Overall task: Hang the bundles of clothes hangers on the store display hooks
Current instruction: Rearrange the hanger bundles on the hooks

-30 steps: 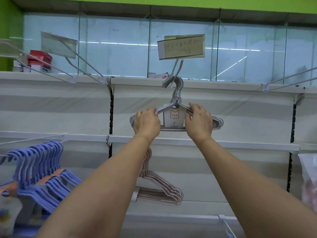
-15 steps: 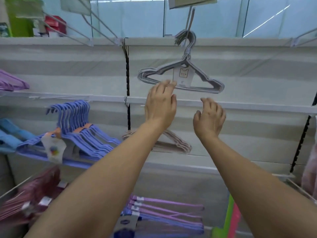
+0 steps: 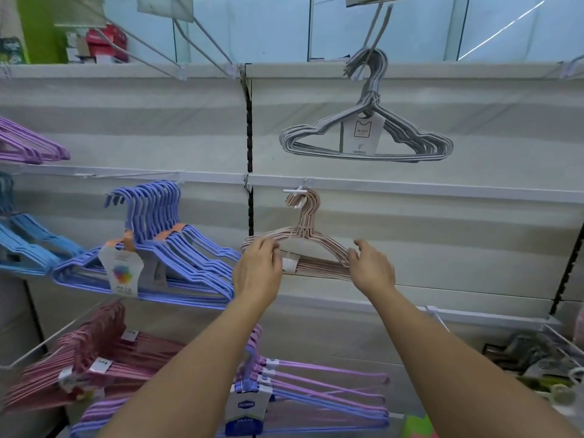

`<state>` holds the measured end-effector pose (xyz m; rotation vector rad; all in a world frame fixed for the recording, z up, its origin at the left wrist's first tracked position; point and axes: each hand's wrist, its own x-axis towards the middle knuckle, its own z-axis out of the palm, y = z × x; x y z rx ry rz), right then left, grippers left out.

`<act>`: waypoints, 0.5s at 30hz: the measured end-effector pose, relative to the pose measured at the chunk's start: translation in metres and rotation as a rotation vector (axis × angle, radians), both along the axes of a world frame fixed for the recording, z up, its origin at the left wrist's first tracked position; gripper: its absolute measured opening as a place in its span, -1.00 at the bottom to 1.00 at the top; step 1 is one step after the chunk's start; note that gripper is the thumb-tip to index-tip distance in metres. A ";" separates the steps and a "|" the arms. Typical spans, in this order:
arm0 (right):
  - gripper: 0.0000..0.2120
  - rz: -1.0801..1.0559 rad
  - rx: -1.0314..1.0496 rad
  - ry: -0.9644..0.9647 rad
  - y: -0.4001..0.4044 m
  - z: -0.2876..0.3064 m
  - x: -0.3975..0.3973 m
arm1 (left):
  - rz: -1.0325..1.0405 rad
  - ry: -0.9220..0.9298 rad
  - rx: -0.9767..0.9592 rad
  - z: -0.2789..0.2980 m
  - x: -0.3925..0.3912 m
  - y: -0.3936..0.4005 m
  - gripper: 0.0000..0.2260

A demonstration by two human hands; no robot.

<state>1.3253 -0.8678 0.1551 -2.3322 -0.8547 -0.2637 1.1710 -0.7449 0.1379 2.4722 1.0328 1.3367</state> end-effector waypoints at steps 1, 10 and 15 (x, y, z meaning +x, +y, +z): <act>-0.58 0.017 -0.022 0.027 0.007 -0.002 0.001 | -0.008 0.043 -0.053 -0.001 0.002 0.011 -0.74; -0.51 0.034 -0.129 0.100 0.074 -0.024 0.008 | -0.174 0.373 -0.253 -0.009 0.043 0.078 -0.54; -0.49 -0.056 -0.100 0.091 0.094 -0.032 0.013 | -0.172 0.413 -0.290 -0.022 0.056 0.103 -0.51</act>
